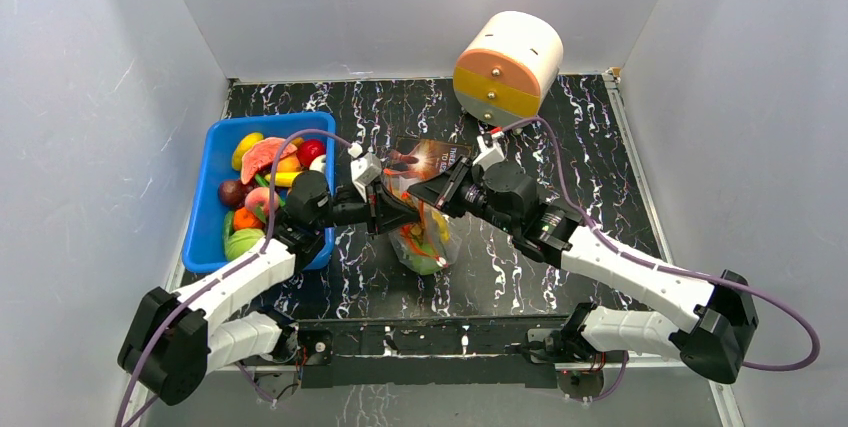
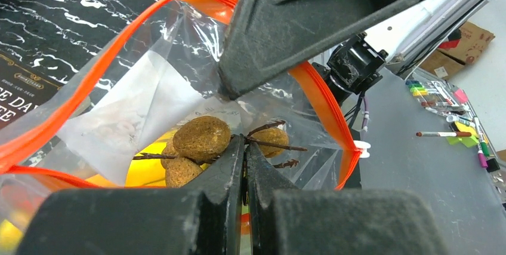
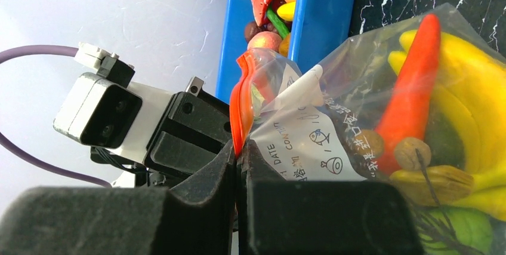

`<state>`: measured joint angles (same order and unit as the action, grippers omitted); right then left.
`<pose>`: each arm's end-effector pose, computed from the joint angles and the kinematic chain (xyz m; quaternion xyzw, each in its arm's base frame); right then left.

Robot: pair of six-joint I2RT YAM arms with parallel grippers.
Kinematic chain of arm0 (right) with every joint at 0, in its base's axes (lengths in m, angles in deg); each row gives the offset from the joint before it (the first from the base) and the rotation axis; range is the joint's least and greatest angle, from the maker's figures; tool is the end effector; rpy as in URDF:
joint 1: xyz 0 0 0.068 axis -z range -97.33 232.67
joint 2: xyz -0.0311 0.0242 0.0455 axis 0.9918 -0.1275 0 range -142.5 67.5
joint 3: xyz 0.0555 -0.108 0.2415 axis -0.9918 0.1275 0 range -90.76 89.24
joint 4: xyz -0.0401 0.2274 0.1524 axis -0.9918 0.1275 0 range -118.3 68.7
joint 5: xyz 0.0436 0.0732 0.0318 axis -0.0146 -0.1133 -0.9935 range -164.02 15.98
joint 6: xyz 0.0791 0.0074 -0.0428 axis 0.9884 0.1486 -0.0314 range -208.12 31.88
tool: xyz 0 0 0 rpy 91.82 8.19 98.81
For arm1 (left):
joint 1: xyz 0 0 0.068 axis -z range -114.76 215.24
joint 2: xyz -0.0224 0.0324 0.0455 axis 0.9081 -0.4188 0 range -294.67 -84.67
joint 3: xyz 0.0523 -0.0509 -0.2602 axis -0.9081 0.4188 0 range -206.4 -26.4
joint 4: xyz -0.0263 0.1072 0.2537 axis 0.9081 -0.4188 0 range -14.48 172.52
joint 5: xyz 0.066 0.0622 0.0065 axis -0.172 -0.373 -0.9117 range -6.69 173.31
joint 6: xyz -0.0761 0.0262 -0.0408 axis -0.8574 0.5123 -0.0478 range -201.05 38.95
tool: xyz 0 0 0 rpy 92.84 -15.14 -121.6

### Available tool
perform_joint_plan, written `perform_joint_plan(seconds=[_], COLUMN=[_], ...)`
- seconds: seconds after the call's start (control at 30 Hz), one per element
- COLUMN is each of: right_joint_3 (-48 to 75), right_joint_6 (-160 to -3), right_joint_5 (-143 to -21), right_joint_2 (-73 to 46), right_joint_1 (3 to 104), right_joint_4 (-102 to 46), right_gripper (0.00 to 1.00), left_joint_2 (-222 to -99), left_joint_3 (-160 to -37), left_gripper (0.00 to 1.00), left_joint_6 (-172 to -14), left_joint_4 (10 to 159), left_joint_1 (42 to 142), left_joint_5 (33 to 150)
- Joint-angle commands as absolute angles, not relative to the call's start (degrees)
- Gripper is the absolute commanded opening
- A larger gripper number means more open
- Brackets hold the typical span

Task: Place the food in the zip-top bag and seal the zipper
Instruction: Place the fake fruit in the zipper food storage bag.

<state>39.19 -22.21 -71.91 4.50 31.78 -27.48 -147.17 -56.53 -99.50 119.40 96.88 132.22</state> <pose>0.2038 0.2460 0.3095 0.1140 0.7784 0.5180 0.3358 0.2054 -0.1980 0.2661 0.3729 0.5789 -0.5376 0.4867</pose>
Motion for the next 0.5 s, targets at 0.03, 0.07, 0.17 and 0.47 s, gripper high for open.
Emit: perform_joint_plan(seconds=[0.03,0.07,0.17,0.47], right_joint_3=[36.10,35.76,34.98,36.05], right_joint_6=[-23.72,-24.67,-28.04,-30.60], right_joint_5=[-72.62,-71.62,-68.65,-66.70], right_joint_2=[5.25,5.49,6.60,8.78], right_joint_1=[31.61,31.61,31.61,31.70], right_joint_4=[-34.30,-32.99,-29.20,-27.49], right_gripper=[0.00,0.00,0.00,0.00], left_joint_2=[-145.38,-144.50,-141.52,-138.70], left_joint_3=[-60.67,-61.92,-67.69,-76.18], left_gripper=[0.17,0.31,0.55,0.54], left_joint_6=[-98.31,-98.92,-99.13,-97.42], left_joint_4=[115.19,112.72,99.70,75.07], left_joint_1=[97.48,97.42,97.48,97.48], left_joint_5=[127.97,125.47,117.10,98.13])
